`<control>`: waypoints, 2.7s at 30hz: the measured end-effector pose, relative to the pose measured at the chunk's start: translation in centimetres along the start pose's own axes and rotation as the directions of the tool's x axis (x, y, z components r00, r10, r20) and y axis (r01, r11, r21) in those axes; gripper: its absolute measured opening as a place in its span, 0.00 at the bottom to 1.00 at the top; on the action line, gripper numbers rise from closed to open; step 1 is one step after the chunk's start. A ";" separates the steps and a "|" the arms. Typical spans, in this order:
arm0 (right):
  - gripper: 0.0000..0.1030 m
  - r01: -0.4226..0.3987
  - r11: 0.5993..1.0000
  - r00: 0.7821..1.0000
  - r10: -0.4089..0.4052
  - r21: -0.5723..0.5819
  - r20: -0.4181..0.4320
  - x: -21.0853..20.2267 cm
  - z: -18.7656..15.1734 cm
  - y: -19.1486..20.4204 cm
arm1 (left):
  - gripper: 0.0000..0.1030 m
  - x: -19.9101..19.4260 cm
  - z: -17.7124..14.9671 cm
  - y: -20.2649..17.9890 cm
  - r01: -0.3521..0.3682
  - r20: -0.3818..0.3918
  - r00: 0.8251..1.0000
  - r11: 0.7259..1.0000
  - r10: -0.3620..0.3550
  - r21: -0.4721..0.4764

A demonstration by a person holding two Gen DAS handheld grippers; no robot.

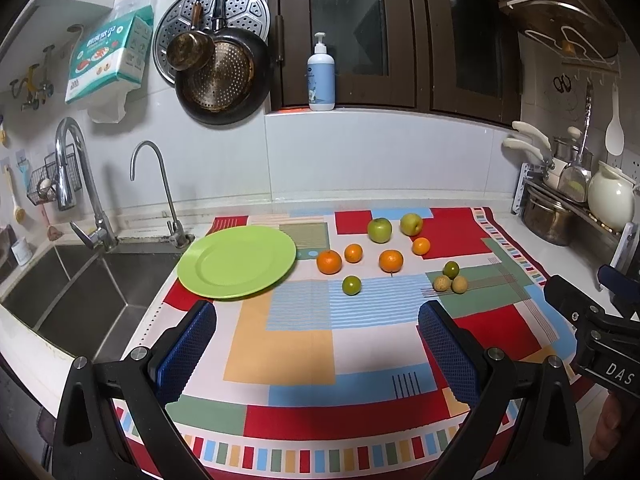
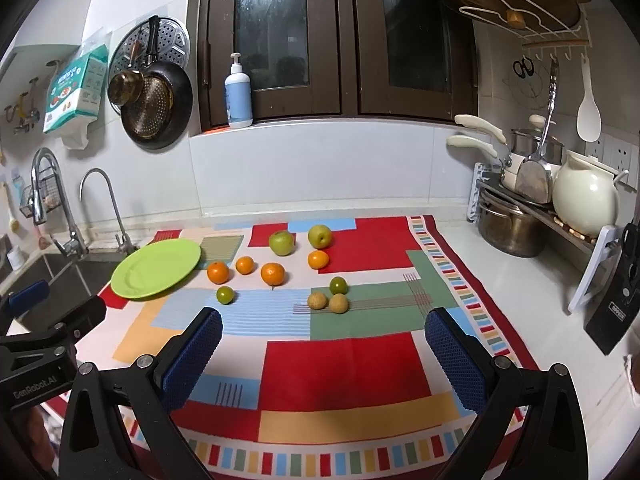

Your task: Organize fruits

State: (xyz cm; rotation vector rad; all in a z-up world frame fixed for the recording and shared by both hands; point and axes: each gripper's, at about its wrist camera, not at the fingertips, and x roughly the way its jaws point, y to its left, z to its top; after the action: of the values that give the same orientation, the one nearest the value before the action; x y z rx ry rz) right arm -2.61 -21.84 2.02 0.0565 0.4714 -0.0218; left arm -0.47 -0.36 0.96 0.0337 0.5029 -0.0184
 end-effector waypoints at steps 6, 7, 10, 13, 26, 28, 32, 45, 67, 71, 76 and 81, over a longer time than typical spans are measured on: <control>1.00 -0.001 1.000 1.000 0.001 0.000 0.008 -0.3 0.3 0.0 | 1.00 -0.2 0.3 0.0 0.002 0.009 1.000 1.000 -0.002 0.001; 1.00 -0.002 1.000 1.000 0.002 0.000 0.009 -0.3 0.3 0.0 | 1.00 -0.3 0.3 0.0 0.002 0.010 1.000 1.000 -0.002 0.001; 1.00 -0.005 1.000 1.000 0.005 0.000 0.013 -0.4 0.3 0.0 | 1.00 -0.4 0.2 0.0 0.001 0.013 1.000 1.000 -0.001 0.000; 1.00 -0.007 1.000 1.000 0.007 0.000 0.016 -0.4 0.3 0.1 | 1.00 -0.4 0.3 0.1 0.002 0.013 1.000 1.000 -0.002 0.000; 1.00 -0.014 1.000 1.000 0.014 -0.006 0.014 -0.5 0.3 0.2 | 1.00 -0.4 0.2 0.1 0.002 0.013 1.000 1.000 -0.002 0.000; 1.00 -0.013 1.000 1.000 0.013 -0.007 0.014 -0.5 0.3 0.3 | 1.00 -0.4 0.2 0.1 0.002 0.013 1.000 1.000 -0.002 0.000; 1.00 -0.014 1.000 1.000 0.014 -0.007 0.014 -0.5 0.3 0.3 | 1.00 -0.4 0.2 0.1 0.001 0.014 1.000 1.000 -0.001 0.001; 1.00 -0.015 1.000 1.000 0.015 -0.011 0.011 -0.6 0.3 0.6 | 1.00 -0.5 0.3 0.1 0.006 0.014 1.000 1.000 -0.006 0.001; 1.00 0.002 1.000 1.000 -0.003 -0.007 -0.029 1.4 0.4 1.0 | 1.00 1.9 1.0 0.3 0.034 -0.022 0.999 0.999 -0.034 0.016; 1.00 0.011 1.000 0.999 -0.012 -0.008 -0.035 2.3 0.5 1.2 | 1.00 3.2 1.3 0.4 0.037 -0.033 0.999 0.999 -0.036 0.029; 1.00 0.020 1.000 0.999 -0.021 -0.018 -0.042 4.0 0.7 1.7 | 1.00 5.2 1.7 0.5 0.038 -0.047 0.998 0.998 -0.035 0.055; 0.99 0.023 1.000 0.997 -0.024 -0.008 -0.077 6.5 1.0 2.1 | 1.00 7.6 2.1 0.7 0.059 -0.069 0.996 0.996 -0.054 0.071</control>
State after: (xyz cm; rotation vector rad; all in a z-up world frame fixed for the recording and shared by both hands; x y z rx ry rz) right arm 3.72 -19.86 0.06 0.0451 0.5490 -0.0414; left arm 7.18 0.15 -0.83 0.0917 0.5696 -0.0910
